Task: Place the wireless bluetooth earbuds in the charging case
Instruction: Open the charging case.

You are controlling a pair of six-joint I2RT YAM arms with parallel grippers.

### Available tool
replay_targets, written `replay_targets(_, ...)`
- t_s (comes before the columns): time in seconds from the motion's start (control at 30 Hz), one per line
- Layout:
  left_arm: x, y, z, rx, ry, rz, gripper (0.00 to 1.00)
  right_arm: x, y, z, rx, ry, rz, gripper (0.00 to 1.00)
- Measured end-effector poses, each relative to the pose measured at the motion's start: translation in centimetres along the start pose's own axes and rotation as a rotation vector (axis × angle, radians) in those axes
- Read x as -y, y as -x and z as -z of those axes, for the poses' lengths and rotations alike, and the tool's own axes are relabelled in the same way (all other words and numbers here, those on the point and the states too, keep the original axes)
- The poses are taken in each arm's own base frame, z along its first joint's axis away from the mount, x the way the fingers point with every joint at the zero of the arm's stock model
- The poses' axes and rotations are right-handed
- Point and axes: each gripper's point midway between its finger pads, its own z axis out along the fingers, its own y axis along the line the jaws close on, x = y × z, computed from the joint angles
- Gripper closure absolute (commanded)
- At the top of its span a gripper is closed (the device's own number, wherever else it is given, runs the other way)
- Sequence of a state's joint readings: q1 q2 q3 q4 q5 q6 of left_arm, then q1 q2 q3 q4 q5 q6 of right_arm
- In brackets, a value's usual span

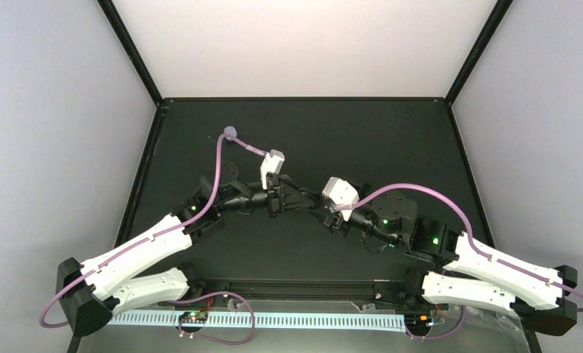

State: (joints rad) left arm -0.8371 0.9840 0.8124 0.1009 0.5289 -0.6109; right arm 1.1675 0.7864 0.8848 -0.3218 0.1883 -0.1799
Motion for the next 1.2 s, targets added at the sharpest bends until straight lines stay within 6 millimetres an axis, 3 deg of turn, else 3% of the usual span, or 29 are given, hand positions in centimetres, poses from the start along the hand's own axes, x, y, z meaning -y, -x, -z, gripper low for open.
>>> replay_targets(0.23,0.0,0.1,0.0,-0.001,0.001,0.025,0.98,-1.0,-0.9,-1.4,-0.041,0.019,0.042,0.45)
replay_targets(0.57,-0.5,-0.3,-0.4,-0.015,0.008,0.065,0.95,-0.9,-0.4,-1.5,-0.020,0.012,0.055,0.63)
replay_targets(0.67,-0.4,-0.3,-0.4,-0.015,0.007,0.069,0.82,-1.0,-0.3,-1.4,-0.018,0.014,0.060,0.69)
replay_targets(0.77,-0.5,-0.3,-0.4,-0.015,0.007,0.072,0.61,-1.0,-0.3,-1.4,-0.018,0.015,0.059,0.71)
replay_targets(0.83,-0.5,-0.3,-0.4,-0.017,0.008,0.085,0.57,-0.9,-0.2,-1.4,-0.013,0.010,0.059,0.71)
replay_targets(0.93,-0.7,-0.3,-0.5,-0.018,0.011,0.093,0.56,-0.8,-0.1,-1.4,-0.009,0.006,0.059,0.72)
replay_targets(1.2,-0.6,-0.3,-0.5,-0.017,0.010,0.112,0.68,-0.5,-0.2,-1.3,-0.010,-0.010,0.059,0.72)
